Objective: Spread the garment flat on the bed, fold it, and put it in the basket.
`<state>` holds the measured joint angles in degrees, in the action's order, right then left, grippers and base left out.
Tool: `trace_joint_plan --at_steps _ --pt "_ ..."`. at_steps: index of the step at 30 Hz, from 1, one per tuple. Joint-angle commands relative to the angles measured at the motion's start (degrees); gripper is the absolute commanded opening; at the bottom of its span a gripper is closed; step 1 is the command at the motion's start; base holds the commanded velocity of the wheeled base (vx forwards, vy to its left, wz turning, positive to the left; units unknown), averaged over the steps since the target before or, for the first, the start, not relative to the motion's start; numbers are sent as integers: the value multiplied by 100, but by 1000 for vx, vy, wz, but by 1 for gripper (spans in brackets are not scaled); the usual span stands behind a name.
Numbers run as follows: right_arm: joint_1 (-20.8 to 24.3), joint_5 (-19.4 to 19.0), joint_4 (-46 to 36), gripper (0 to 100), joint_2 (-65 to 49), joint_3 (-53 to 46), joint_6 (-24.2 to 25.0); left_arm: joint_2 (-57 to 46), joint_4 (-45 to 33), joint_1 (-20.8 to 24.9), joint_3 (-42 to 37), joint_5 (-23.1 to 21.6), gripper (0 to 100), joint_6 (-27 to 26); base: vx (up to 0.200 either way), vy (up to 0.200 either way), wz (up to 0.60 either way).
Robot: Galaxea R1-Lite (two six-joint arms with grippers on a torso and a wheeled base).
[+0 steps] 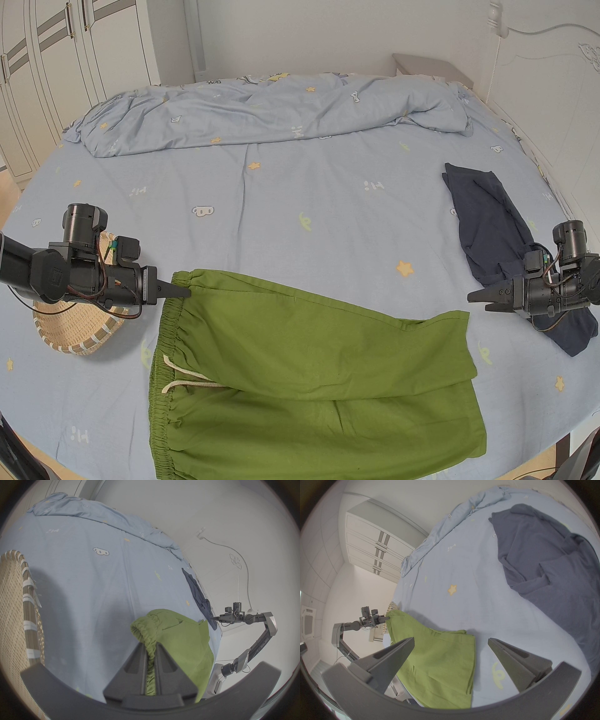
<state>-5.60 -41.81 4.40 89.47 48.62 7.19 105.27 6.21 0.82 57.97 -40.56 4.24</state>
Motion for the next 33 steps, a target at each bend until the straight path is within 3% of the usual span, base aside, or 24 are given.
trace_joint_plan --at_steps 1,4,14,22,33 --pt "-223 -213 8 100 370 -1 1 -32 4 -38 -49 22 0 -2 0 0 0" --pt "-223 -468 8 100 466 -36 1 -50 4 -187 -57 4 0 -2 0 0 0" --pt "-117 -503 281 100 774 -142 -16 -103 4 -178 -119 4 0 -2 0 0 0" --pt "217 -512 1063 100 1082 -221 28 -94 4 -187 -119 13 0 -2 0 0 0" --pt "252 -512 1327 100 1143 -221 63 -50 4 -170 -128 4 0 -2 0 0 0"
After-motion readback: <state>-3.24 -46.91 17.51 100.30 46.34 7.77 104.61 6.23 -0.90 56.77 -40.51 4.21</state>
